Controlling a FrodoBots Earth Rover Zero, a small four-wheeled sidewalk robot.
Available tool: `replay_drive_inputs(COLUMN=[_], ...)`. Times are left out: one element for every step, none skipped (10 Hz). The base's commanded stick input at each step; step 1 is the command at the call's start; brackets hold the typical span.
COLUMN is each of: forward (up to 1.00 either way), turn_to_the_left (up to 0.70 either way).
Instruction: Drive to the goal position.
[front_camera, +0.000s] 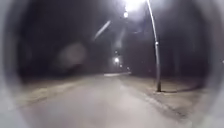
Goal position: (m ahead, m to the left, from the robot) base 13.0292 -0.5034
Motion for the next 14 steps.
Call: replay_drive_inputs(forward=[1.00, 1.00, 1.00, 1.00, 1.00, 1.00, 1.00, 1.00, 1.00, 1.00, 1.00, 1.00, 0.64, 0.15], turn_to_the_left=[0.00, 0.00, 0.00, 0.00, 0.00, 0.00, 0.00, 0.00, 0.00, 0.00, 0.00, 0.00, 0.00, 0.00])
